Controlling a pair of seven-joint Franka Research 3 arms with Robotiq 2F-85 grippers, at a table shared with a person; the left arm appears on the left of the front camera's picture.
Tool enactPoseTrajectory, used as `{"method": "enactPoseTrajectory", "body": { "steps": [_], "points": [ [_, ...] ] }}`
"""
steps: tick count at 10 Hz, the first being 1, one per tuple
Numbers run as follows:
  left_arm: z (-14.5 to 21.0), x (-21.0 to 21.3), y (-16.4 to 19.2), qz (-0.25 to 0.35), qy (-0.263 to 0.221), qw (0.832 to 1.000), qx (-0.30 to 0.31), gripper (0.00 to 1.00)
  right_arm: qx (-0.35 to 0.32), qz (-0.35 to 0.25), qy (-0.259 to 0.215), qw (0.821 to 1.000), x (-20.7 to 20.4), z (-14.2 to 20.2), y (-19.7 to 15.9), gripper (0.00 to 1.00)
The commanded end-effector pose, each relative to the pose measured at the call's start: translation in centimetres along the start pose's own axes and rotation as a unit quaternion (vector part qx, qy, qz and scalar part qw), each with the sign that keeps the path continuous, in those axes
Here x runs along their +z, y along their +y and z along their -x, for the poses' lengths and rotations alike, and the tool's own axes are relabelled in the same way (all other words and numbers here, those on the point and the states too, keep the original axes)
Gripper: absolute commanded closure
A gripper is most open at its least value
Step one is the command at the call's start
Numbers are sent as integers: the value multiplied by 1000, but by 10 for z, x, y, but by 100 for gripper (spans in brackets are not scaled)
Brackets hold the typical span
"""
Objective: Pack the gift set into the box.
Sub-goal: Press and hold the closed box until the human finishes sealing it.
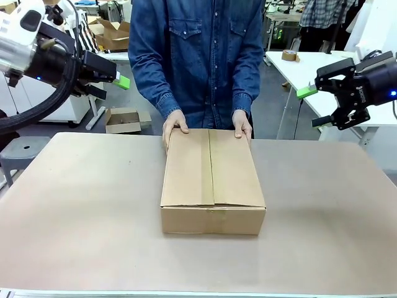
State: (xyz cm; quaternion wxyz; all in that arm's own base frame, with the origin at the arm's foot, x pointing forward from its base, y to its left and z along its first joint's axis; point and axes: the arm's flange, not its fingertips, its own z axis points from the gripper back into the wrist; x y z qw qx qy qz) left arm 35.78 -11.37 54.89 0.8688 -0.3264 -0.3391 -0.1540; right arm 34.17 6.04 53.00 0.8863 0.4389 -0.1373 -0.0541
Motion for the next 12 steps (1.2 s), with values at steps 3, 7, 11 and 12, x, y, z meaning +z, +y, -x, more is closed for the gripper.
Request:
{"method": "enactPoseTrajectory", "body": {
  "steps": [3, 7, 11, 12],
  "points": [
    [-1, 0, -2, 3, -1, 1000, 6, 0, -10, 0, 0, 1000, 2, -2, 6, 0],
    [-1, 0, -2, 3, -1, 1000, 6, 0, -10, 0, 0, 1000, 2, -2, 6, 0],
    [-1, 0, -2, 3, -1, 1000, 6, 0, -10, 0, 0, 1000, 2, -2, 6, 0],
    [0, 0, 0, 0, 0, 1000, 0, 0, 0, 0, 0, 1000, 0, 0, 0, 0]
  ]
}}
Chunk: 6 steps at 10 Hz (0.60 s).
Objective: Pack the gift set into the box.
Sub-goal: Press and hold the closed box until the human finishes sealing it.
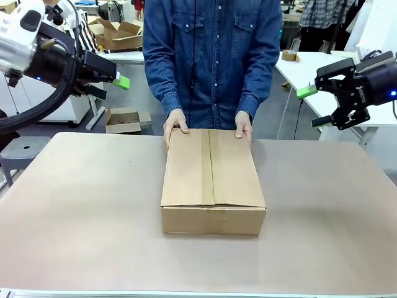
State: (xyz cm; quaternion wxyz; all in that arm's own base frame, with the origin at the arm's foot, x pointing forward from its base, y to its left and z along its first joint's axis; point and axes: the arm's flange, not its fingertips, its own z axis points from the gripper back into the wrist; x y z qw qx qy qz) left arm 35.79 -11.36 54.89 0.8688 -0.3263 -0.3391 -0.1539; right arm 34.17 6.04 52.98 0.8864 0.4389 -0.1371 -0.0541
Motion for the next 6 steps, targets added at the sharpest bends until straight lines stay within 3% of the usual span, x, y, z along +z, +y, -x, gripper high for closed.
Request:
{"method": "enactPoseTrajectory", "body": {
  "steps": [1, 2, 3, 4, 5, 6],
  "points": [
    [6, -7, -15, -44, 5, 995, -87, 0, 40, 36, -17, 998, -13, -1, 7, 0],
    [10, -23, -22, -21, -41, 983, -177, 0, 137, -37, 64, 988, -39, 3, 10, 0],
    [15, -38, -26, 21, -86, 965, -248, 0, 245, -158, 166, 942, -63, 7, 8, 0],
    [22, -45, -25, 109, -139, 940, -291, 0, 384, -194, 125, 894, -84, 5, 1, 0],
    [26, -47, -19, 163, -171, 924, -302, 0, 455, -144, 55, 877, -92, 11, 5, 0],
    [31, -53, -14, 193, -122, 923, -311, 0, 480, -132, 25, 867, -100, 13, 13, 0]
  ]
}}
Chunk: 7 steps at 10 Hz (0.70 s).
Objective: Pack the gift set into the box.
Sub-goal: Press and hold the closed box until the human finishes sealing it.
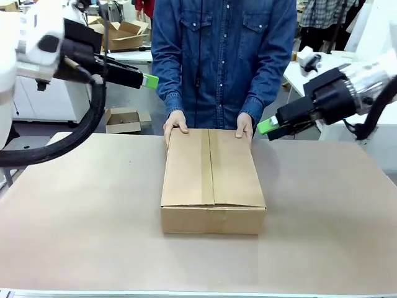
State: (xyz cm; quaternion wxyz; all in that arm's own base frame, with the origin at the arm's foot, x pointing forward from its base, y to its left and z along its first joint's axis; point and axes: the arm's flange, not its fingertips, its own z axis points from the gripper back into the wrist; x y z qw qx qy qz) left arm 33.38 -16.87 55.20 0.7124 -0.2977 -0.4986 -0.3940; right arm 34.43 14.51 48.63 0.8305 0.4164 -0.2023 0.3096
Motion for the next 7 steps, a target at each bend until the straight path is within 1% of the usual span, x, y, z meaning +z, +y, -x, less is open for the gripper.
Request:
{"method": "enactPoseTrajectory", "body": {
  "steps": [1, 2, 3, 4, 5, 6, 7],
  "points": [
    [45, -22, 23, 185, 34, 982, 32, 0, 91, 9, -65, 994, -13, -17, -11, 0],
    [0, 0, 0, 0, 0, 1000, 0, 0, 0, 0, 0, 1000, 0, 0, 0, 0],
    [0, 0, 0, 0, 0, 1000, 0, 0, 0, 0, 0, 1000, 0, 0, 0, 0],
    [18, -11, 6, 88, -14, 996, 7, 0, 59, 12, -15, 998, -4, -6, -3, 0],
    [34, -37, 4, 112, -3, 993, -29, 0, 214, -1, -132, 968, -7, -8, -17, 0],
    [58, -62, 3, 203, -5, 979, 12, 0, 273, -54, -161, 947, -21, -3, -34, 0],
    [78, -70, 2, 298, 18, 952, 67, 0, 298, -56, -183, 935, -33, -2, -48, 0]
  ]
}}
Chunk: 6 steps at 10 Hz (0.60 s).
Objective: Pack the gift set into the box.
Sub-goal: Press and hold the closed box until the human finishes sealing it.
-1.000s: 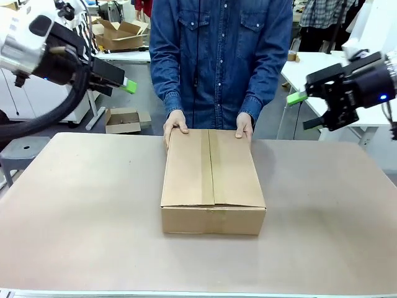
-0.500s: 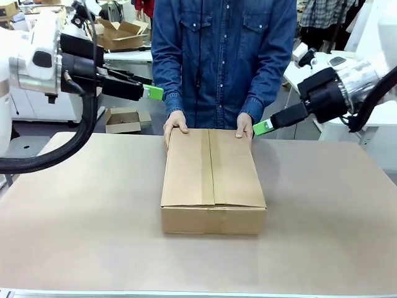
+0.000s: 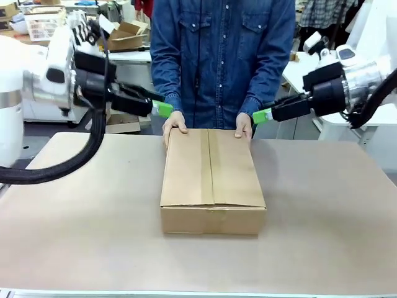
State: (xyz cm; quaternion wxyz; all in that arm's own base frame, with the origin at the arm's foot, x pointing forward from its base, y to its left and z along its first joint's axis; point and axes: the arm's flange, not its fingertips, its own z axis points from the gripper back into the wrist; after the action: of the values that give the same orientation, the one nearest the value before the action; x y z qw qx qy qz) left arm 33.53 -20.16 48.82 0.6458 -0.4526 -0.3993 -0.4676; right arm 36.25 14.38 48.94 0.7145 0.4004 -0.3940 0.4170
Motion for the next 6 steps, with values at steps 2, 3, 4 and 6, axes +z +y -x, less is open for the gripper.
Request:
{"method": "enactPoseTrajectory", "body": {
  "steps": [2, 3, 4, 6],
  "points": [
    [42, -16, 14, 252, 68, 958, 122, 0, 79, -107, -76, 988, -58, 48, -42, 0],
    [41, -15, 10, 244, 77, 961, 102, 0, 56, -123, -61, 989, -73, 56, -50, 0],
    [44, -16, 10, 197, 77, 975, 67, 0, 35, -145, -38, 988, -87, 68, -57, 0],
    [60, -25, 17, 14, 68, 994, -87, 0, -22, -162, -5, 987, -101, 83, -61, 0]
  ]
}}
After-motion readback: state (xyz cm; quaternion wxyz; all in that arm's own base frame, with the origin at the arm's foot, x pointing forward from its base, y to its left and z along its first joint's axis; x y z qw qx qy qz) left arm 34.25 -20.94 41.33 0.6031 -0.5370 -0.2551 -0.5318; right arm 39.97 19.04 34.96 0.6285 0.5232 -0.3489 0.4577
